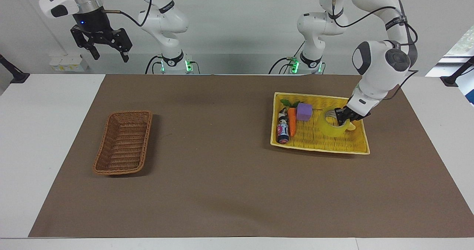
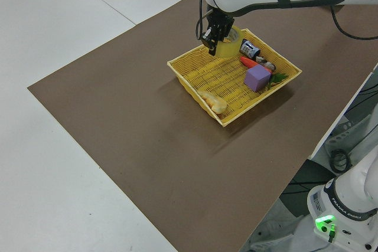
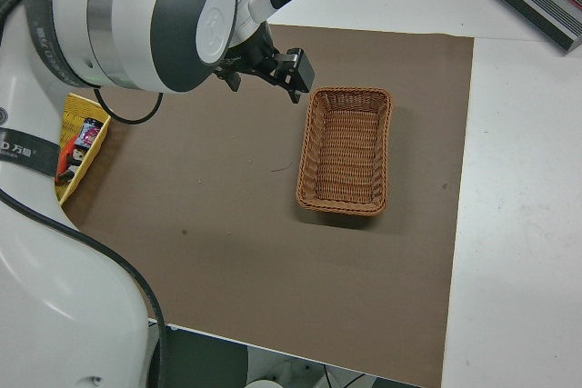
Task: Move tape to another basket
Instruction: 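Close the left gripper on the tape roll's rim and lift it, then carry the tape toward the middle while the right gripper reaches toward it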
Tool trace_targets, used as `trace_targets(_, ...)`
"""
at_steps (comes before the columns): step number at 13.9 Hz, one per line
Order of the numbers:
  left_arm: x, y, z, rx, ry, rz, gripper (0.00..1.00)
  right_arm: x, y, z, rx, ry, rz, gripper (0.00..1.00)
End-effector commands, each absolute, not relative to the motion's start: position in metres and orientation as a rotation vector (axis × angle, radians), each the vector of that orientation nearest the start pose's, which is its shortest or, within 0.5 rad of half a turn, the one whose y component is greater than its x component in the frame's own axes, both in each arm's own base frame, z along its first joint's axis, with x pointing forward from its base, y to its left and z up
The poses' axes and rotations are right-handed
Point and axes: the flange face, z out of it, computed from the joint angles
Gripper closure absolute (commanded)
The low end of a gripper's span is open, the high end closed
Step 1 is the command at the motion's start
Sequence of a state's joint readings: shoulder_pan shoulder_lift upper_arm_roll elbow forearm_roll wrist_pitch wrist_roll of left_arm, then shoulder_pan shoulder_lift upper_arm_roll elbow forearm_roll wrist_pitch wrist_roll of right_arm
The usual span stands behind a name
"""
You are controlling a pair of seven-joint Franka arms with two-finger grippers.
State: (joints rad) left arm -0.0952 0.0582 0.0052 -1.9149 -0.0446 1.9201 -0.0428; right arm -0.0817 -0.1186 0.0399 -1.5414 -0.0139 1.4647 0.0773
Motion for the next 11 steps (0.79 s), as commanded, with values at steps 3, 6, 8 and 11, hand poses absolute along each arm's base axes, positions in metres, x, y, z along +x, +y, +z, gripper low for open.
trace_targets(3, 0.554, -0.1, 0.501, -3.173, 0.089, 0.113, 1.0, 0.5, -0.023, 0.692, -3.152, 0.167, -0.082, 0.0)
trace_targets(6, 0.54, -0.156, 0.506, -3.176, -0.005, 0.12, 1.0, 0.5, -0.023, 0.692, -3.152, 0.167, -0.082, 0.0)
trace_targets(8, 0.53, -0.192, 0.51, -3.276, -0.065, 0.153, 1.0, 0.5, -0.023, 0.692, -3.151, 0.167, -0.082, 0.0)
trace_targets(11, 0.522, -0.246, 0.519, -3.416, -0.027, 0.047, 1.0, 0.5, -0.023, 0.692, -3.152, 0.167, -0.082, 0.0)
